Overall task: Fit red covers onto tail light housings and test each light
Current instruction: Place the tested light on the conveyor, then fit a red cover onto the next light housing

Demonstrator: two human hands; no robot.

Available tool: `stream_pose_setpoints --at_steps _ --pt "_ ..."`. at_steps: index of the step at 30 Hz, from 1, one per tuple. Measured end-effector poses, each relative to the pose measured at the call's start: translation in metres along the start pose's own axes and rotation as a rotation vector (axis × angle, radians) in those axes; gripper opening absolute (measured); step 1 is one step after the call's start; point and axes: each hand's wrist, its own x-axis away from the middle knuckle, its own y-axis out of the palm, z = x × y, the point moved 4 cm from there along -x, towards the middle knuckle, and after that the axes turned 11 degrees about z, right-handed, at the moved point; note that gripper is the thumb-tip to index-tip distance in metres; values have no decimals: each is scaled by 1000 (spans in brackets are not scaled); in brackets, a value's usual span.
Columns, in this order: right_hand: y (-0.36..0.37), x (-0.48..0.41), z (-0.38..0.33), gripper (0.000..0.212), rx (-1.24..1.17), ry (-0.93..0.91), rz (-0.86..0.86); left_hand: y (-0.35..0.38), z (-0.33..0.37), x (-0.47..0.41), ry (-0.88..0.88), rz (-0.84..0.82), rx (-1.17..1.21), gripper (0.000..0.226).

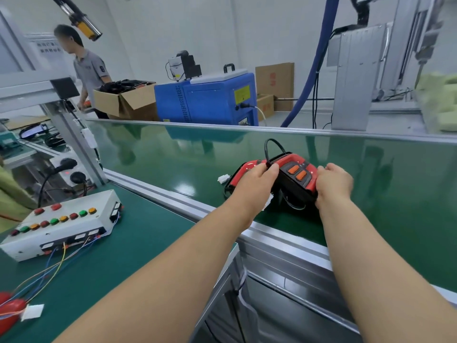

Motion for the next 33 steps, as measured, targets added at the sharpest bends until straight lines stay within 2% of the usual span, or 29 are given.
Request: stream_pose_setpoints --at_steps 4,6,9,11,13,16,19,21,23,27,30,33 --pt "-3 4 -8 44 14 -81 37 -11 -2 14 -18 25 -7 23" --pt "-4 8 -12 58 16 -115 81 -25 -4 24 -11 78 -1 24" --pt "-9 16 -24 71 117 -346 162 -60 -10 40 -15 191 17 22" --pt "-11 19 -25 74 205 -444 142 -88 -17 50 -38 268 65 19" --pt "-2 25 -16 71 286 -416 47 -120 -24 60 -51 367 95 17" --pt "26 62 -9 54 325 -529 -85 -168 -34 79 -61 520 113 17" --pt "50 142 -11 43 194 -774 -219 -217 -41 104 -61 647 123 27" --pt "67 203 -7 38 106 -990 -357 -251 -45 126 -58 730 96 31" --pt "86 258 5 34 72 -1078 -547 -285 -50 150 -55 806 68 30" --pt "118 352 34 29 80 -1045 -887 -346 -63 203 -40 958 -2 28" --pt "136 413 56 29 55 -1050 -1038 -386 -71 242 -42 1072 -20 28" --pt "149 464 79 30 51 -956 -1180 -426 -77 270 -62 1172 -99 26"
